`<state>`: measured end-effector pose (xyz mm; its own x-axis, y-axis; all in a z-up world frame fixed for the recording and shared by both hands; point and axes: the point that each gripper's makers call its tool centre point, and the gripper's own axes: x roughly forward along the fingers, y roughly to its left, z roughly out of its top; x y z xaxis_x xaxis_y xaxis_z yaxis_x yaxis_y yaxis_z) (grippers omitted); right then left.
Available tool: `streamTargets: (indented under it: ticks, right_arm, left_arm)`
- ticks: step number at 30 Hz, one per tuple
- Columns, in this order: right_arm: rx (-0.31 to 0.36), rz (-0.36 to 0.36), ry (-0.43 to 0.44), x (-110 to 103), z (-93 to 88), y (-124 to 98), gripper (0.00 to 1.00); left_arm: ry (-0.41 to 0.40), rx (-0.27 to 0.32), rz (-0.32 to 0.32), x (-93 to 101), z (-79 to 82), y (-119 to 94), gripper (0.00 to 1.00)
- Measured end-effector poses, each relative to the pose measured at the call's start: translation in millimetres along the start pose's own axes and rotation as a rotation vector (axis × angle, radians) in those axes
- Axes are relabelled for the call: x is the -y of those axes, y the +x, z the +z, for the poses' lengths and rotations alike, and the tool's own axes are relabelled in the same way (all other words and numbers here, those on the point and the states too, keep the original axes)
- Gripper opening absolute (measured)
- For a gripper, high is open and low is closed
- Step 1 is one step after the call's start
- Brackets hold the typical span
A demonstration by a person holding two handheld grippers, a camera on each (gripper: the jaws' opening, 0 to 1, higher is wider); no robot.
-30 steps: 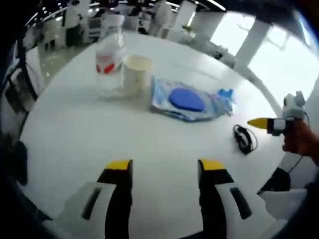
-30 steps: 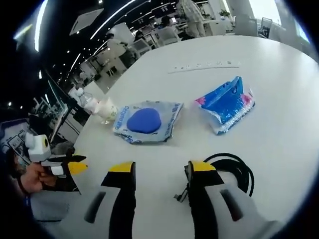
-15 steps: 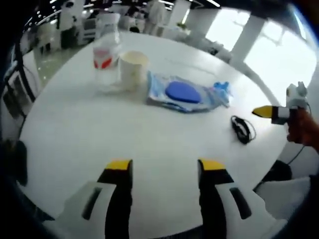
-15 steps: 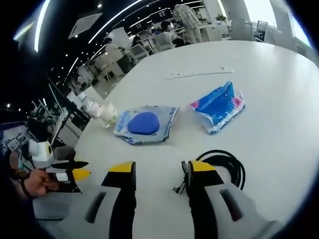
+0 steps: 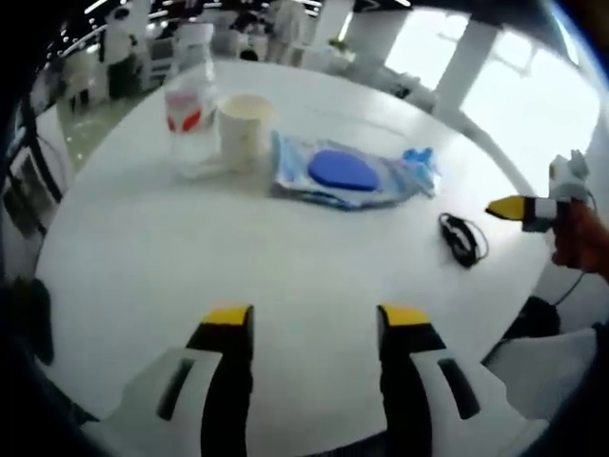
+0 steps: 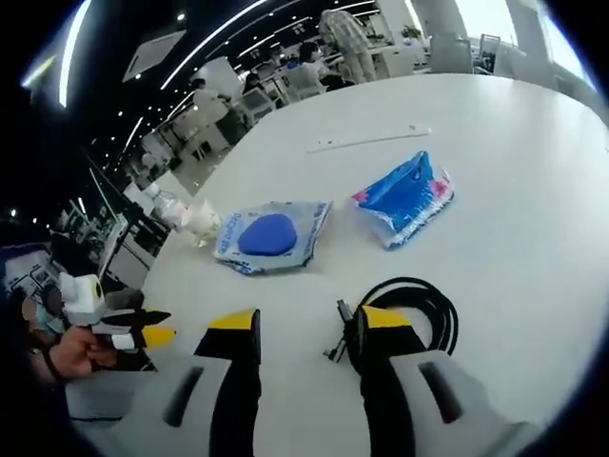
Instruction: Arrange the tabletop items into an orderly group along one side of the table until the central work area is clear of visible clutter.
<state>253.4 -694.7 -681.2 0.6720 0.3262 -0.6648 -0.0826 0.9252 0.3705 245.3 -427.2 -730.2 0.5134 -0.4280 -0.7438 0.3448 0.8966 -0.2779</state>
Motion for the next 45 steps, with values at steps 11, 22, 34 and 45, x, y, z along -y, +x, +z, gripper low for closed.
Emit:
streamTargets:
  ticks: [11,22,34,45]
  right_arm:
    - [-0.016,-0.008,0.002,5.6,-6.1,-3.3,0.40]
    - [0.004,-0.023,-0.002,21.1,1.4,-13.9,0.40]
    - [0.021,-0.043,0.014,37.1,6.9,-20.5,0.40]
    - [0.015,-0.044,0.018,43.6,5.3,-15.9,0.40]
  left_arm:
    - [0.009,-0.007,-0.012,4.7,-2.6,0.7,0.49]
    - [-0.003,-0.010,-0.004,2.3,-4.1,0.3,0.49]
    - [0.000,-0.022,-0.016,6.6,-5.9,2.8,0.49]
    - [-0.014,-0.016,-0.040,12.7,-6.1,1.2,0.49]
